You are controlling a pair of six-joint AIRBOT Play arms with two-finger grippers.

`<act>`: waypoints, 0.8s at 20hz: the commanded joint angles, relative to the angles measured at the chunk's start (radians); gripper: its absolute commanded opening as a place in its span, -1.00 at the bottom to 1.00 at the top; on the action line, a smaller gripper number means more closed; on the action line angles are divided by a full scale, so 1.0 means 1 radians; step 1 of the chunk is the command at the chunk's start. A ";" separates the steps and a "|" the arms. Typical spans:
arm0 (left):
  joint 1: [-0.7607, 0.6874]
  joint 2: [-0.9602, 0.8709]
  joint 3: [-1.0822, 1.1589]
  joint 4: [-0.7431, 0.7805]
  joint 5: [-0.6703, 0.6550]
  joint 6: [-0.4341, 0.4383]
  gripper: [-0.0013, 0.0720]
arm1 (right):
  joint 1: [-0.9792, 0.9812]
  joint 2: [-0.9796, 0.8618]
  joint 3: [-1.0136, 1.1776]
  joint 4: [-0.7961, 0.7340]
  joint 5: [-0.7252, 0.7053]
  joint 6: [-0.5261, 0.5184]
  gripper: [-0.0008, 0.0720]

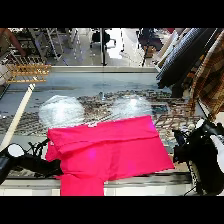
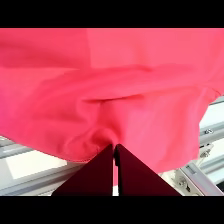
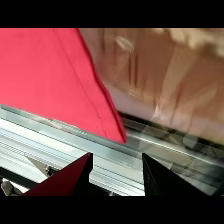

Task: Fold the clothes and pants, and hang the long-sleeved shirts on hangers.

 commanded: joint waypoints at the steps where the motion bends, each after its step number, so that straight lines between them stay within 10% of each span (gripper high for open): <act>1: 0.009 0.001 0.002 0.003 -0.001 0.001 -0.95 | 0.000 -0.027 -0.039 -0.010 -0.018 -0.008 0.00; 6: 0.009 0.001 0.002 0.003 -0.001 0.002 -0.95 | 0.000 -0.036 -0.092 0.084 -0.115 -0.035 -0.10; 12: 0.009 0.001 0.003 0.003 -0.016 0.002 -0.95 | 0.000 -0.031 -0.088 0.125 -0.090 -0.074 -0.91; 16: 0.009 0.008 0.006 -0.008 -0.060 0.009 -0.95 | 0.000 0.008 -0.029 0.148 0.007 -0.085 -0.92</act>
